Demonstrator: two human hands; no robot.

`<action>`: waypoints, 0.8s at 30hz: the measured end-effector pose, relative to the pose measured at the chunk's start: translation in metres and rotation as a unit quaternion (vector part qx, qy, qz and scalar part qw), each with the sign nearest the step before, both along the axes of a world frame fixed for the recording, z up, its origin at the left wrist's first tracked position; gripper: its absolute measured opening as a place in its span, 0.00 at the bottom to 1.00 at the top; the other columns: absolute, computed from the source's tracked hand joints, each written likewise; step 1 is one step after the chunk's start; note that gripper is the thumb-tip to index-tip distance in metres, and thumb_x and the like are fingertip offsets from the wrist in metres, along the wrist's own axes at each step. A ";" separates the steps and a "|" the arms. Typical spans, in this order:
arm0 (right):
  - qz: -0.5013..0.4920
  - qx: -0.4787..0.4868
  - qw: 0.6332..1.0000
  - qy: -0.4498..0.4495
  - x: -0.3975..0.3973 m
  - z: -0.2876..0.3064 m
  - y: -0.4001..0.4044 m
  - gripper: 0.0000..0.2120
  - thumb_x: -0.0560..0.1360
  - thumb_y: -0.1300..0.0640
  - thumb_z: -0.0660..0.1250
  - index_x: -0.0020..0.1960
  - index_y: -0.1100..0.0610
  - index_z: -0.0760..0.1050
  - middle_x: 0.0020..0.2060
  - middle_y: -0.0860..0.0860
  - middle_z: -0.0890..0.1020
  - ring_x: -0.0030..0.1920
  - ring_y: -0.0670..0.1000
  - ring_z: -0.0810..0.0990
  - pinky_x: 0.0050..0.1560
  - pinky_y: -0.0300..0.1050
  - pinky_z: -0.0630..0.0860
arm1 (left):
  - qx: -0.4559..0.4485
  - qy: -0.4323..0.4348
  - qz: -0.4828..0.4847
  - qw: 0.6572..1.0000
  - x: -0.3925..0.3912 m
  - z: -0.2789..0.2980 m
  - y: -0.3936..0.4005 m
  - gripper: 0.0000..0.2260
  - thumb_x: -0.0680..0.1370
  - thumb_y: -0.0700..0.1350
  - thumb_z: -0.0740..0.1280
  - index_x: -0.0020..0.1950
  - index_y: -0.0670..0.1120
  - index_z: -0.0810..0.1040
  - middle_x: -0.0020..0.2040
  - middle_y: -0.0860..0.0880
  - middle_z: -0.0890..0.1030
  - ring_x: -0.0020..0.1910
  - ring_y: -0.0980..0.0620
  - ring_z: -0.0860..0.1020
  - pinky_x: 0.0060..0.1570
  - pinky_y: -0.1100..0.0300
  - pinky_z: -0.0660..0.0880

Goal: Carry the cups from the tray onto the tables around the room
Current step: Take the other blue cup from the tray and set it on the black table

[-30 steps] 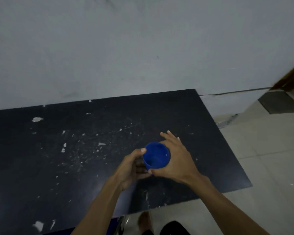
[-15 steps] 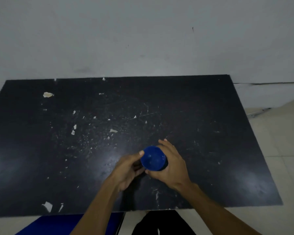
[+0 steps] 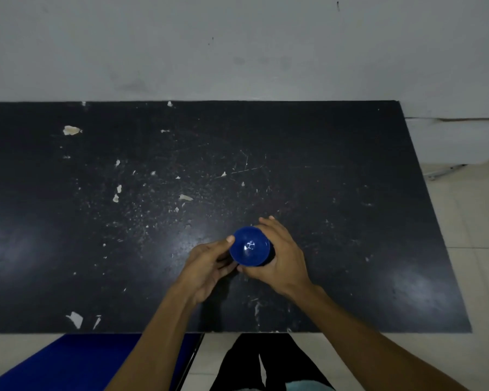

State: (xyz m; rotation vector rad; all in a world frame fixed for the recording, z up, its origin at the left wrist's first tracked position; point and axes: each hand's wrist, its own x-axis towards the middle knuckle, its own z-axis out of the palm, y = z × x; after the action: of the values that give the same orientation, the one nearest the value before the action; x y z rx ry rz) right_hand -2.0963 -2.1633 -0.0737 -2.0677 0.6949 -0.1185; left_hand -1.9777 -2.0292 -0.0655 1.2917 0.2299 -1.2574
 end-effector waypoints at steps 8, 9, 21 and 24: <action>-0.011 -0.001 1.000 0.001 -0.002 -0.007 0.003 0.43 0.57 0.42 0.81 0.68 0.51 0.71 0.69 0.48 0.72 0.74 0.46 0.62 0.70 0.40 0.61 | 0.007 0.005 -0.004 1.000 0.000 -0.001 0.002 0.17 0.75 0.47 0.70 0.59 0.37 0.80 0.57 0.42 0.84 0.59 0.45 0.81 0.61 0.50 0.76; -0.013 0.001 1.000 -0.002 -0.002 -0.007 0.004 0.42 0.57 0.43 0.81 0.67 0.51 0.71 0.68 0.47 0.72 0.73 0.45 0.62 0.70 0.40 0.61 | 0.006 0.006 -0.005 1.000 0.000 -0.002 0.002 0.17 0.75 0.47 0.71 0.59 0.38 0.80 0.57 0.42 0.84 0.60 0.45 0.81 0.62 0.50 0.75; 0.014 -0.063 0.996 0.054 -0.003 0.010 0.008 0.52 0.55 0.38 0.80 0.73 0.50 0.61 0.73 0.48 0.67 0.76 0.51 0.56 0.75 0.54 0.57 | 0.040 -0.026 -0.049 0.998 0.001 0.005 0.009 0.20 0.73 0.54 0.72 0.59 0.44 0.82 0.59 0.45 0.83 0.61 0.45 0.80 0.65 0.45 0.73; 0.011 -0.065 0.996 0.066 -0.007 0.023 0.012 0.56 0.55 0.34 0.77 0.76 0.49 0.56 0.75 0.49 0.62 0.78 0.51 0.52 0.76 0.57 0.56 | 0.064 -0.073 -0.066 0.993 0.000 0.016 0.015 0.23 0.74 0.59 0.69 0.62 0.46 0.80 0.61 0.46 0.82 0.61 0.47 0.79 0.63 0.47 0.74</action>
State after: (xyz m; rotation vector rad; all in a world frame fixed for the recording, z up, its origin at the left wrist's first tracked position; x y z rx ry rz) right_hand -2.1032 -2.1516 -0.0511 -2.2216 0.7622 -0.0161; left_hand -1.9779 -2.0139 -0.0492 1.5231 0.1240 -1.2689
